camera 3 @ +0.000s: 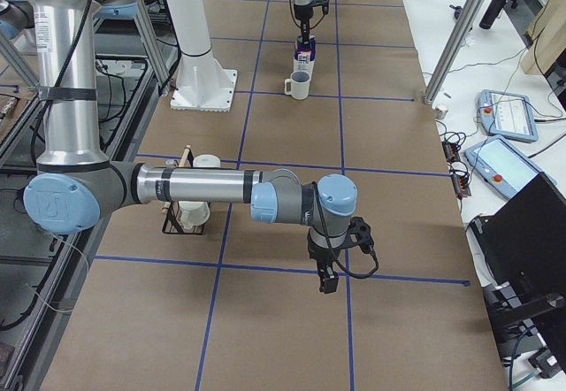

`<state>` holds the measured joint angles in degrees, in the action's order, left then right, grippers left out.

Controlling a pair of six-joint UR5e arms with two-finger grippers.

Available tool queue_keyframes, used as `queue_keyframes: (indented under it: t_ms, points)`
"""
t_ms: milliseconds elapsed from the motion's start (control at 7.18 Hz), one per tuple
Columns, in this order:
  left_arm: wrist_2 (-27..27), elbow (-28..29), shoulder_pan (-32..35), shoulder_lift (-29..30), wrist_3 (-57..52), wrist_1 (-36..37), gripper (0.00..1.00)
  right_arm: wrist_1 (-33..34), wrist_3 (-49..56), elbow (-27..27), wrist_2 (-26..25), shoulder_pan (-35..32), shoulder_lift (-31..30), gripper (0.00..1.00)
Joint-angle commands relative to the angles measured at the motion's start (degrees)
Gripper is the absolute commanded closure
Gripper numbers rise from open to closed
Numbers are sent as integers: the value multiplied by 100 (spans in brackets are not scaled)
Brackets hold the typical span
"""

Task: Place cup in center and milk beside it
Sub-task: 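Lower the milk carton beside the mug and open the left gripper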

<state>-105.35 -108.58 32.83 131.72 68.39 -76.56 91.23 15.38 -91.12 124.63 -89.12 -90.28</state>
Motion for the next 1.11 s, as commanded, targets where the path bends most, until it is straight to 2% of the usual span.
queue_keyframes:
  t_ms: [0,139,278,418,557,975]
  points:
    - [-4,12,-118,3,25,-157,100,0,0,7,0,0,1,0]
    - [-4,13,-128,3,25,-158,100,0,0,7,0,0,1,0]
    - [-4,13,-128,-14,-1,-167,76,0,0,7,0,0,1,0]
    - [14,13,-128,-41,-45,-193,10,0,0,7,0,0,-7,0]
    - [31,13,-119,-119,-28,-402,2,0,0,7,0,0,1,0]
    - [-56,-258,99,-155,-97,-203,2,-9,0,33,0,0,1,0]
